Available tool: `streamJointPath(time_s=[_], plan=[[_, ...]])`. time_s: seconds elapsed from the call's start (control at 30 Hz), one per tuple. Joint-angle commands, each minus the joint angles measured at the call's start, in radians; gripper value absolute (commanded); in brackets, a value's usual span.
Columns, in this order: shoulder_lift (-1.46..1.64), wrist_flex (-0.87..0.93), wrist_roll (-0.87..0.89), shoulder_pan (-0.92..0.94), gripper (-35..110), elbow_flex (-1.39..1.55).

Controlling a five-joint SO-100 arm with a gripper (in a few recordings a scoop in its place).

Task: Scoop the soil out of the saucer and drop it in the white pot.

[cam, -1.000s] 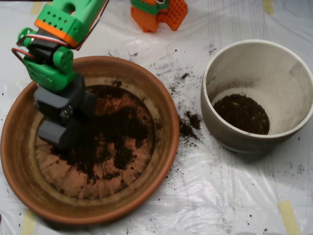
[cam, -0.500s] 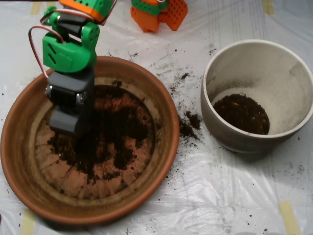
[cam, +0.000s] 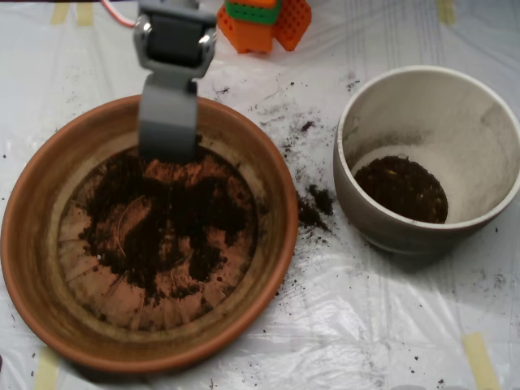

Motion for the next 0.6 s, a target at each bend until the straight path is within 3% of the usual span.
streamJointPath(time_s=[0.0, 0.3, 0.57], plan=[[0.144, 0.124, -0.006, -0.103, -1, -0.138], [0.064, 0.305, 0.032, -0.390, -1, -0.342], [-0.140, 0.364, 0.080, -0.583, -1, -0.440]])
